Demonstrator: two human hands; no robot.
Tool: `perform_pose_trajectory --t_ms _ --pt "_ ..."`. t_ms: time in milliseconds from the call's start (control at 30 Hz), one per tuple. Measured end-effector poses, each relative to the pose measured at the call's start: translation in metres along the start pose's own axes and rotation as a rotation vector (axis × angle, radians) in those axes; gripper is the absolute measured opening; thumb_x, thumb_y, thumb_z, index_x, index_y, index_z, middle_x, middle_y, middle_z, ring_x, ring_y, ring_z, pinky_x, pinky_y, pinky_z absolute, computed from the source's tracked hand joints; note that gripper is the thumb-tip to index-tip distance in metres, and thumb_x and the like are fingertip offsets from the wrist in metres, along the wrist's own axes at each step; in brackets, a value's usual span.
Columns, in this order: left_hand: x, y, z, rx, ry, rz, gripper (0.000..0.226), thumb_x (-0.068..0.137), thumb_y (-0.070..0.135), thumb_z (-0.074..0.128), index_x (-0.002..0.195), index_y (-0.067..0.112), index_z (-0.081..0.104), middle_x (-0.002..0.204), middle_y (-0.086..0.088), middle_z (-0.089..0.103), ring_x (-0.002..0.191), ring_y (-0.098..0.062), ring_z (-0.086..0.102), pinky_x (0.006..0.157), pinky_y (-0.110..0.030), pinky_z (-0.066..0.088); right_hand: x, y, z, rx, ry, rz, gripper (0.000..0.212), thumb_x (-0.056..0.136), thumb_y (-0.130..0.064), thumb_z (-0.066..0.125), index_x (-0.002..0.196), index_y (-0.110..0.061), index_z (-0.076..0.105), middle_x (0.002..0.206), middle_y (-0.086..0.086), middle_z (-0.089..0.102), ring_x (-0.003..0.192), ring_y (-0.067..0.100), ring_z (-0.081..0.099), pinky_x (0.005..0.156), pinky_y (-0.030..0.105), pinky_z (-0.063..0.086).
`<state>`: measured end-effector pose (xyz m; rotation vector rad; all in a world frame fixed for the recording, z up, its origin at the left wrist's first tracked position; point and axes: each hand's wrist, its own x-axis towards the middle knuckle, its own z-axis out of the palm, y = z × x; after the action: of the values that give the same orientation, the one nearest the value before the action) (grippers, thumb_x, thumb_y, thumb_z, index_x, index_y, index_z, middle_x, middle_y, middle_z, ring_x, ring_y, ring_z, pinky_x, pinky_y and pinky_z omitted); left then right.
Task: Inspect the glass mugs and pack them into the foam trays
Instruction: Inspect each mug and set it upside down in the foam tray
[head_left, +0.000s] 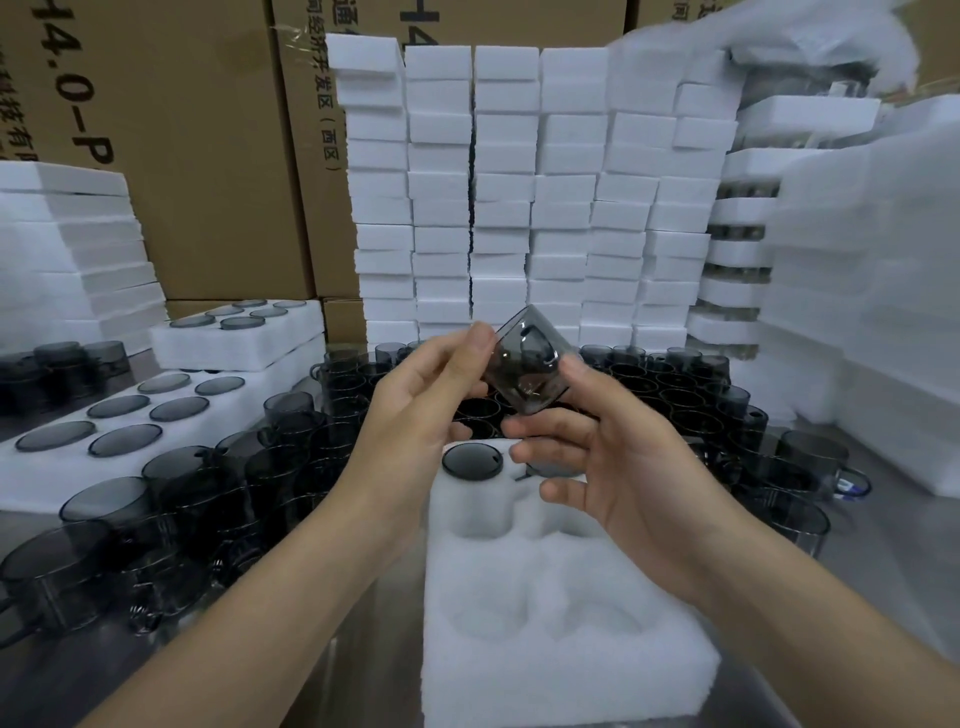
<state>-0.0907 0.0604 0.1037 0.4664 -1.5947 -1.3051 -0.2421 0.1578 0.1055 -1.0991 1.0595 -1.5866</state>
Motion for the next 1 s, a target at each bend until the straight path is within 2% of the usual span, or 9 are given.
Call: perform_pose_trajectory --t_ms 67,167,267,400,533,667,733,867,1000 --pt "0.002 0.002 -0.004 0.022 -0.044 0.055 0.061 0.076 0.069 0.071 0.129 0.039 0.073 0.130 0.013 0.073 0.122 -0.001 0.066 0.096 -0.032 0.048 0.001 -0.002 -0.003 0.023 -0.002 0.035 0.059 0.089 -0.068 0.063 0.114 -0.016 0.078 0.102 0.009 0.079 0.082 0.016 0.074 0.061 0.024 0.055" --pt "0.003 0.005 -0.009 0.108 -0.189 0.089 0.060 0.082 0.054 0.077 0.139 0.036 0.068 0.137 0.012 0.072 0.135 -0.005 0.061 0.109 -0.031 0.047 0.004 -0.003 -0.009 -0.024 -0.032 0.091 0.075 0.089 -0.078 0.056 0.113 -0.010 0.077 0.092 0.011 0.077 0.072 0.016 0.071 0.061 0.024 0.051" --pt "0.002 0.005 -0.007 0.081 -0.191 0.086 0.043 0.088 0.037 0.078 0.129 0.023 0.074 0.122 0.006 0.079 0.117 -0.005 0.072 0.091 -0.016 0.054 0.007 -0.001 -0.012 -0.156 0.000 0.115 0.084 0.090 -0.083 0.050 0.105 -0.006 0.080 0.086 0.012 0.077 0.066 0.017 0.069 0.059 0.026 0.047" --pt "0.004 0.000 -0.005 0.112 -0.105 0.045 0.042 0.082 0.044 0.088 0.112 0.017 0.080 0.106 0.000 0.083 0.100 -0.011 0.077 0.080 -0.015 0.054 0.008 0.000 -0.017 -0.499 0.159 -0.134 0.052 0.101 -0.068 0.054 0.110 -0.023 0.078 0.104 -0.001 0.080 0.084 0.016 0.074 0.069 0.036 0.053" --pt "0.002 -0.011 0.000 0.288 -0.098 0.060 0.050 0.065 0.055 0.094 0.101 0.023 0.078 0.092 0.000 0.081 0.086 -0.025 0.075 0.077 -0.031 0.057 0.007 -0.003 -0.020 -0.436 0.019 -0.220 0.039 0.093 -0.058 0.069 0.112 -0.025 0.077 0.104 0.000 0.079 0.093 0.017 0.078 0.075 0.031 0.063" --pt "0.000 -0.021 0.003 0.415 -0.124 -0.011 0.051 0.053 0.062 0.089 0.091 0.033 0.071 0.084 0.012 0.075 0.062 -0.002 0.058 0.065 -0.022 0.046 0.008 0.002 -0.023 -0.584 -0.036 -0.210 0.029 0.091 -0.043 0.078 0.111 -0.022 0.078 0.101 0.003 0.080 0.090 0.015 0.076 0.078 0.025 0.057" --pt "0.002 -0.021 -0.001 0.408 -0.184 -0.065 0.055 0.051 0.062 0.094 0.093 0.035 0.073 0.089 0.012 0.077 0.066 -0.001 0.063 0.065 -0.018 0.050 0.010 0.002 -0.028 -0.559 -0.053 -0.154 0.022 0.098 -0.035 0.074 0.112 -0.019 0.080 0.105 0.005 0.081 0.099 0.021 0.078 0.082 0.026 0.060" --pt "0.004 -0.011 -0.009 0.331 -0.346 -0.130 0.044 0.073 0.049 0.094 0.111 0.032 0.079 0.103 0.005 0.081 0.094 -0.015 0.080 0.091 -0.027 0.062 0.015 -0.004 -0.040 -0.566 0.009 -0.102 0.021 0.105 -0.022 0.063 0.104 -0.019 0.083 0.103 0.005 0.082 0.104 0.023 0.077 0.091 0.031 0.058" --pt "0.005 -0.005 -0.012 0.357 -0.362 -0.088 0.016 0.090 0.031 0.088 0.106 0.032 0.084 0.098 0.001 0.082 0.086 -0.017 0.080 0.088 -0.023 0.061 0.016 0.001 -0.043 -0.761 -0.018 -0.084 0.028 0.107 -0.011 0.056 0.104 -0.021 0.083 0.100 -0.006 0.082 0.100 0.007 0.074 0.086 0.012 0.051"
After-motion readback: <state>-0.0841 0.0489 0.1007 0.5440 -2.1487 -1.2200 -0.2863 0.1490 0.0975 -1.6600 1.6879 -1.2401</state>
